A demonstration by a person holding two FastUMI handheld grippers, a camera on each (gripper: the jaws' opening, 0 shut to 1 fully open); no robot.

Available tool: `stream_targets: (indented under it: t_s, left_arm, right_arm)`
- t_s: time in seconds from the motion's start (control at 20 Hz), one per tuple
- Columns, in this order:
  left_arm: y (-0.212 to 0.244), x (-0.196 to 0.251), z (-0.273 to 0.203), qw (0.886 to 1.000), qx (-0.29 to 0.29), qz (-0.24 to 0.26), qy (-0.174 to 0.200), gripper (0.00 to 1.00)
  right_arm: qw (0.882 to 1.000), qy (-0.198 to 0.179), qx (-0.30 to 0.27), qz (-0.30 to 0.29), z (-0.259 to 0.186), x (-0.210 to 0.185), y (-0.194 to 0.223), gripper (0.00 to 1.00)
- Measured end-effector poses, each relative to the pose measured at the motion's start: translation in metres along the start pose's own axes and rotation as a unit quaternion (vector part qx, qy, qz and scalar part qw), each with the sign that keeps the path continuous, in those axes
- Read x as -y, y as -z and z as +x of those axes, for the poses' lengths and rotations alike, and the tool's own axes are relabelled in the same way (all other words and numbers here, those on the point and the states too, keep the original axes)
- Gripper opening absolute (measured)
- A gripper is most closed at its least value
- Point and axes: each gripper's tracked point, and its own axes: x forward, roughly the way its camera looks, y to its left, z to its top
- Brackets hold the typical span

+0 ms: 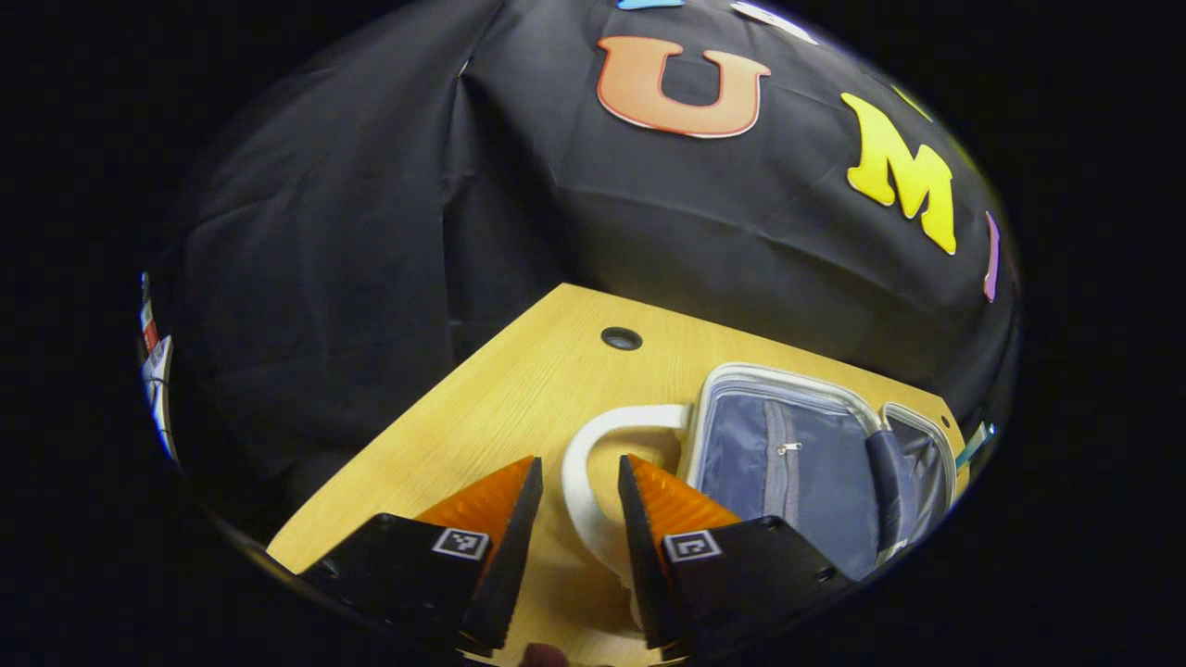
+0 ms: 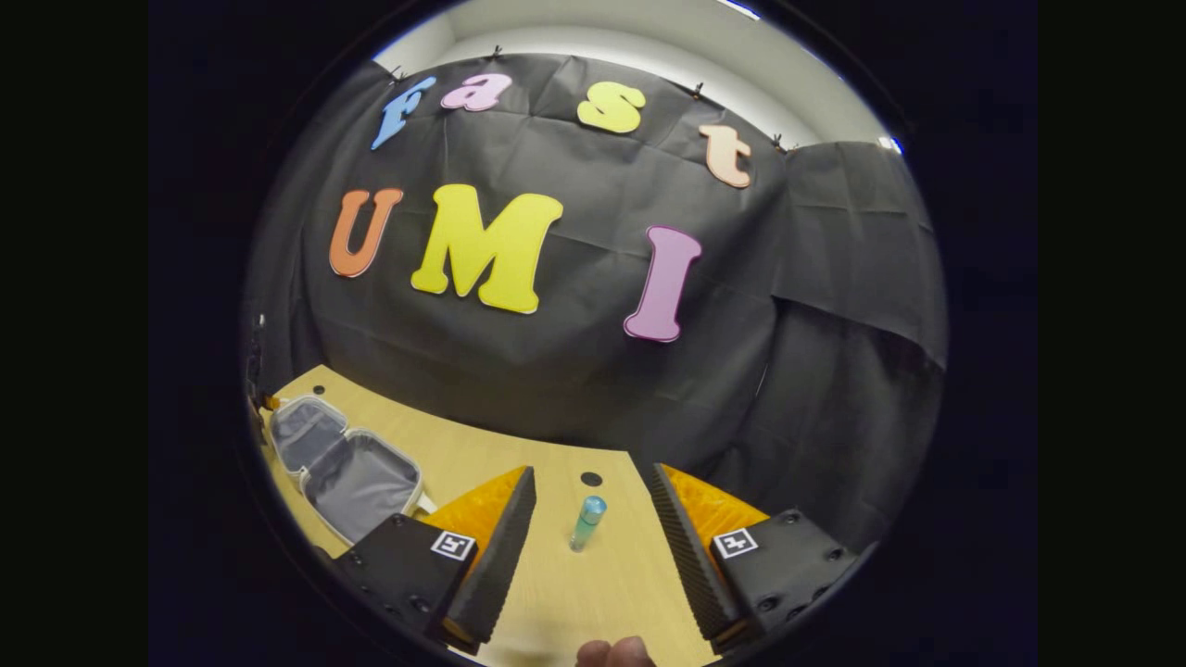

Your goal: First open the suitcase, pack the skin care products into it, and then close the suitcase.

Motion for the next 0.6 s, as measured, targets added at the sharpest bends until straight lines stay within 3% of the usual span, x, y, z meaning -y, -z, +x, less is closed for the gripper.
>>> stream_targets:
  t_s: [0.05,0.1,0.25,0.4,0.6]
  left_arm:
    - [-0.015,0.009,-0.015,1.0,0.022,0.022,-0.002,0.84]
    - [-0.034,0.024,-0.036,0.998,0.048,0.044,-0.002,0.78]
    - [-0.085,0.087,-0.094,0.988,0.122,0.097,-0.007,1.0]
    - [-0.087,0.18,-0.144,0.987,0.142,0.08,0.01,0.99]
    - [-0.062,0.301,-0.195,0.982,0.165,0.068,0.064,0.99]
  right_arm:
    - [1.0,-0.003,0.003,0.006,0.002,0.001,-0.001,0.75]
    - [1.0,-0.008,0.007,0.014,0.004,0.001,-0.001,0.75]
    - [0.998,-0.043,0.021,0.031,0.01,-0.008,0.002,0.75]
    - [0.994,-0.091,0.012,0.054,0.016,-0.016,0.02,0.75]
    - [0.992,-0.096,0.0,0.08,0.023,0.005,0.043,0.75]
